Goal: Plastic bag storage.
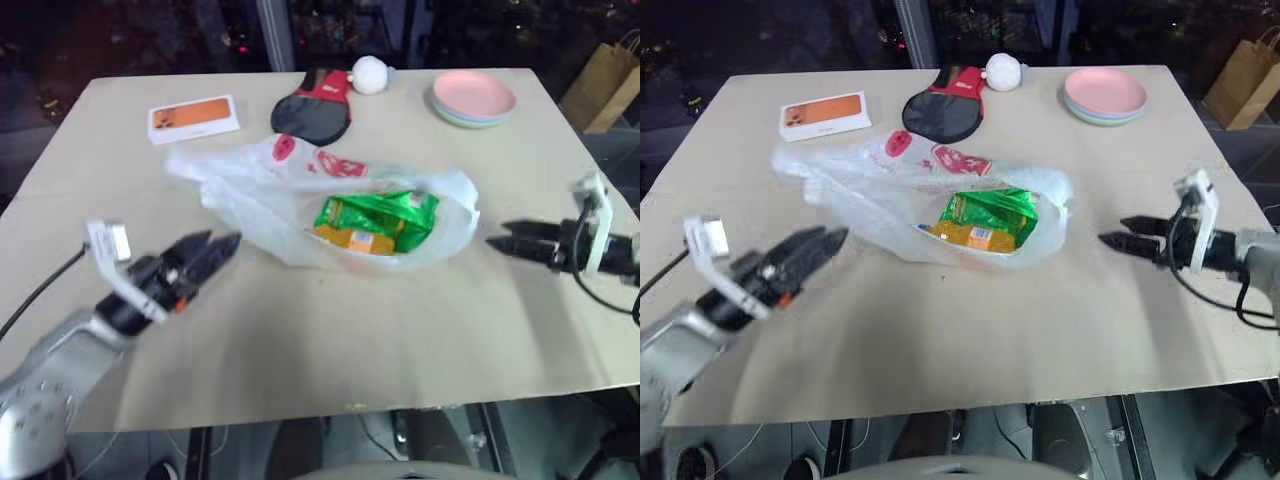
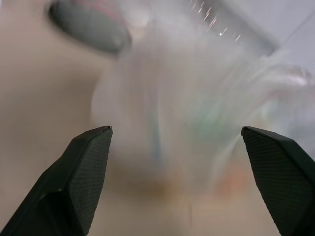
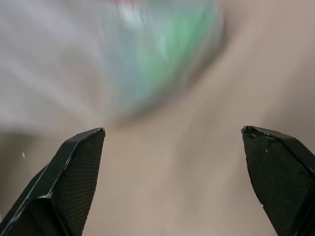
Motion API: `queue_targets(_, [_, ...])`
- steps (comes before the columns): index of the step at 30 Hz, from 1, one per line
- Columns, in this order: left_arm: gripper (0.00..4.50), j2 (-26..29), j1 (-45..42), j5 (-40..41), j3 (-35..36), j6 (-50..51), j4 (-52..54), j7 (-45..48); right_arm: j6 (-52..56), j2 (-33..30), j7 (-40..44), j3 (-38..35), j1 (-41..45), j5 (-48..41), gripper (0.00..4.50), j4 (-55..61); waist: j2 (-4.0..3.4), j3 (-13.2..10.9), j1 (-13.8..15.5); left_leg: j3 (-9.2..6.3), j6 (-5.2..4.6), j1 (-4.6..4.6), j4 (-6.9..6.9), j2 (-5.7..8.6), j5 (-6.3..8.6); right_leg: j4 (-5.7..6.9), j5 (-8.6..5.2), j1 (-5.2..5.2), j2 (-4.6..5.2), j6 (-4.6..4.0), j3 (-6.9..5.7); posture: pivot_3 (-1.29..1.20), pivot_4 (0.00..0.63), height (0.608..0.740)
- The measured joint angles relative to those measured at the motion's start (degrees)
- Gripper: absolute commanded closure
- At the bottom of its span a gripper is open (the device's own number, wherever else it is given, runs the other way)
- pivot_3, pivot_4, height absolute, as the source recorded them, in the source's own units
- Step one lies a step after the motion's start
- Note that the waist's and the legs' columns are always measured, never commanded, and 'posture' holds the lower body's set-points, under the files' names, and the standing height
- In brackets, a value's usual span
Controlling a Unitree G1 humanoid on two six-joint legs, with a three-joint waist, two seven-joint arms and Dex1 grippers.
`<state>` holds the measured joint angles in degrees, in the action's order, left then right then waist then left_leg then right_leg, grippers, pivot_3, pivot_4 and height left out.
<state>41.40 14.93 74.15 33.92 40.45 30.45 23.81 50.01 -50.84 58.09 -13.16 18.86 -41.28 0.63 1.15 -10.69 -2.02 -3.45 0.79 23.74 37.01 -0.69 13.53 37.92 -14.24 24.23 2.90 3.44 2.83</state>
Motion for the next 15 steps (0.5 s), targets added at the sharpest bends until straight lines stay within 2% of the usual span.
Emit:
queue_targets(3, [0.05, -0.37, 10.31, -4.88, 4.22, -1.76, 4.39, 5.66, -13.39, -0.11, 3.04, -0.05, -7.22, 6.36, 0.0, 0.58, -0.04, 0.03, 0.57, -0.04, 0.0, -0.33, 0.17, -0.02, 0.0, -0.08, -0.12, -0.47, -0.03, -0.16, -0.09, 0.0, 0.15, 0.74])
queue_targets(6, [0.05, -3.71, 17.61, -12.3, 4.97, -5.14, 4.94, 9.32, -19.51, -0.09, 7.05, -0.44, -14.37, 8.33, 0.0, -0.87, -0.01, 0.03, 0.85, 0.19, 0.0, -0.99, 0.17, -0.02, 0.02, -0.13, -0.29, -1.02, -0.01, -0.02, 0.14, 0.0, 0.15, 0.74])
queue_targets(12, [0.05, -9.55, 19.16, -25.3, 0.67, -12.55, 3.3, 10.39, -26.06, 3.1, 8.58, -2.48, -18.05, 8.68, 0.0, -1.21, 0.07, 0.14, 0.97, 0.21, 0.0, -1.09, 0.31, -0.16, 0.01, -0.02, -0.25, -1.06, -0.15, 0.02, 0.22, 0.0, 0.15, 0.74])
queue_targets(15, [0.05, -9.74, 19.15, -32.09, -3.74, -14.6, 3.32, 10.23, -28.54, 4.28, 7.79, -2.38, -18.05, 10.13, 0.0, -1.32, 0.07, 0.14, 1.03, 0.21, 0.0, -1.03, 0.29, -0.15, 0.01, -0.05, -0.23, -1.05, -0.16, -0.03, 0.22, 0.0, 0.15, 0.74])
